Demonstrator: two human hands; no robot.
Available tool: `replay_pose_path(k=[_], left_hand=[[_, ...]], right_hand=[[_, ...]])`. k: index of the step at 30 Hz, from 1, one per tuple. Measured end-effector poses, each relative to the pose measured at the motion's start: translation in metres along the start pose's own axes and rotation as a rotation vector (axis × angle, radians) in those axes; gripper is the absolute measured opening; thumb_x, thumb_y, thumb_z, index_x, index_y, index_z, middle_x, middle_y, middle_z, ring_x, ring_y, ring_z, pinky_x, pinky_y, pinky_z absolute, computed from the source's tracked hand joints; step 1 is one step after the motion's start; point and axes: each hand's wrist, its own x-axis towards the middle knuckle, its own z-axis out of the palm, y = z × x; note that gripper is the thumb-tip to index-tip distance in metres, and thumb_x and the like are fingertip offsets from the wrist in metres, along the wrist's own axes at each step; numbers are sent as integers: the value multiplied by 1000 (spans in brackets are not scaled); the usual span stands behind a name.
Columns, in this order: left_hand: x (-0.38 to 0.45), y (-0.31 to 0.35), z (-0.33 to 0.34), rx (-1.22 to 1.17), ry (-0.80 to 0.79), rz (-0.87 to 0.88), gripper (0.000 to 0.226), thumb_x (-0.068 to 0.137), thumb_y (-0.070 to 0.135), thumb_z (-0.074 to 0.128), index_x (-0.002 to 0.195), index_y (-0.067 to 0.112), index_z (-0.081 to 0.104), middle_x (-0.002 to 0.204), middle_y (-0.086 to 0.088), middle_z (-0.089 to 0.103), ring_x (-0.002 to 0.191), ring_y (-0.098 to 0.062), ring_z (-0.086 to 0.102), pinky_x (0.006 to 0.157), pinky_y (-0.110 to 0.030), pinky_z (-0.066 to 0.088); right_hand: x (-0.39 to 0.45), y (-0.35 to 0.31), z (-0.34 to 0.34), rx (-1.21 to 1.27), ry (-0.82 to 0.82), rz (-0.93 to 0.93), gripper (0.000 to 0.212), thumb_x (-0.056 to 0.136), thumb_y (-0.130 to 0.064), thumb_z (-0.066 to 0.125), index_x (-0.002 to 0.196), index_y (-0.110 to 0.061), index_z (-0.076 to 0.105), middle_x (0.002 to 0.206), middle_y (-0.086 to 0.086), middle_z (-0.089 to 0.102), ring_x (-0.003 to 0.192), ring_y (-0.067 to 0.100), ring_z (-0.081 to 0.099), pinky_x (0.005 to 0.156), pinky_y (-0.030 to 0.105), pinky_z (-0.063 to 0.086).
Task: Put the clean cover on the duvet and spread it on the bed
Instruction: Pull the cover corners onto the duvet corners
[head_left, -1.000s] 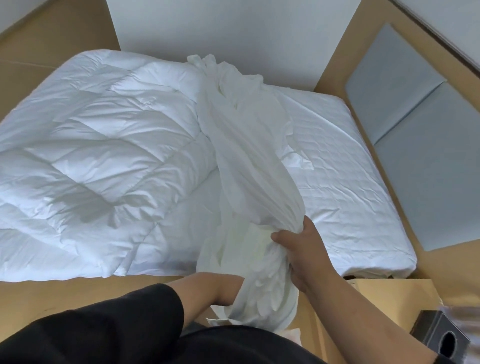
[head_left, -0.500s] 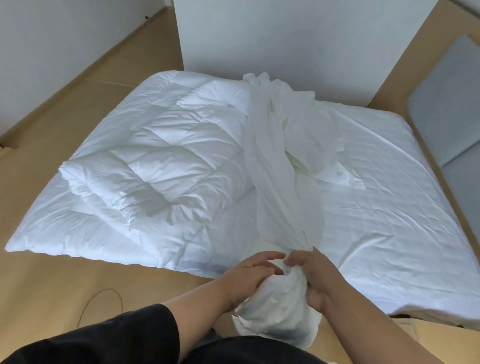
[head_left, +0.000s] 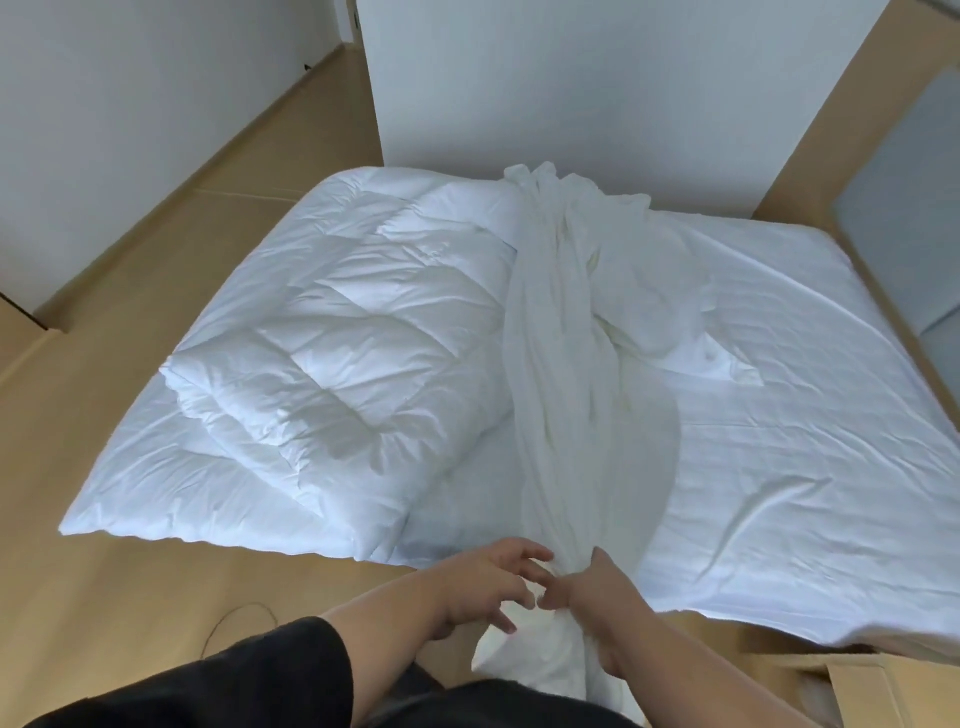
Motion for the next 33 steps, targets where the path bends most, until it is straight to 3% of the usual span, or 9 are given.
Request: replay_pose_path(k=[3, 7, 13, 15, 18, 23, 26, 29, 33], left_hand=[[7, 0, -30, 44, -42, -44, 48, 83, 12, 58, 124, 38, 58, 114, 13, 74, 103, -8, 64, 76, -22, 52], [20, -23, -90, 164, 6, -133, 30, 92, 13, 56, 119, 26, 62, 104, 4, 71, 81, -11, 61, 66, -21, 47], [25, -95, -226, -44, 254, -459, 20, 100, 20, 50, 114, 7, 57, 98, -10, 63, 74, -22, 54, 67, -30, 46], [33, -112, -267, -10, 326, -491, 12, 101, 18, 51, 108, 9, 55, 101, -11, 57, 78, -23, 53, 66, -30, 44], [49, -134, -309, 5, 364, -445, 6, 100, 11, 54, 101, 9, 59, 113, -12, 54, 91, -26, 53, 78, -32, 42], [67, -157, -333, -262, 422, -405, 54, 98, 40, 63, 142, 13, 49, 130, -3, 53, 121, -30, 51, 105, -44, 42], [78, -157, -328, -413, 450, -364, 36, 95, 25, 69, 127, 10, 62, 122, -7, 63, 100, -24, 60, 88, -37, 49], [77, -133, -314, -358, 459, -302, 5, 95, 6, 63, 97, 10, 61, 111, -16, 62, 96, -31, 60, 77, -40, 56], [67, -67, -281, -406, 248, -155, 17, 96, -1, 54, 89, 15, 56, 108, -12, 57, 98, -31, 61, 74, -45, 62]], right_hand=[[6, 0, 16, -152, 25, 43, 49, 63, -1, 71, 108, -15, 55, 104, 3, 63, 96, 22, 58, 69, 30, 45], [22, -13, 40, -285, 58, 130, 54, 50, -15, 67, 103, -7, 63, 101, 9, 64, 88, 23, 58, 71, 28, 44], [41, -27, 98, -362, 138, 364, 35, 73, -13, 65, 107, -15, 56, 105, 8, 56, 91, 24, 57, 75, 31, 51], [44, -32, 113, -392, 177, 407, 32, 78, -12, 66, 108, -16, 55, 100, 5, 55, 86, 20, 56, 65, 25, 47], [49, -38, 127, -407, 226, 467, 35, 83, -12, 66, 115, -15, 52, 92, 2, 47, 79, 17, 48, 61, 25, 40], [45, -36, 139, -152, 289, 475, 63, 69, -13, 68, 127, -24, 48, 111, 0, 49, 109, 31, 51, 95, 47, 48], [42, -33, 146, -60, 343, 407, 63, 70, -20, 74, 126, -30, 48, 115, -2, 53, 112, 28, 53, 101, 51, 48], [40, -36, 152, 13, 409, 303, 59, 75, -22, 77, 127, -29, 50, 112, -4, 56, 104, 21, 56, 88, 40, 50], [31, -56, 161, 72, 428, 152, 54, 74, -26, 76, 121, -35, 52, 110, -3, 60, 99, 18, 61, 74, 31, 54]])
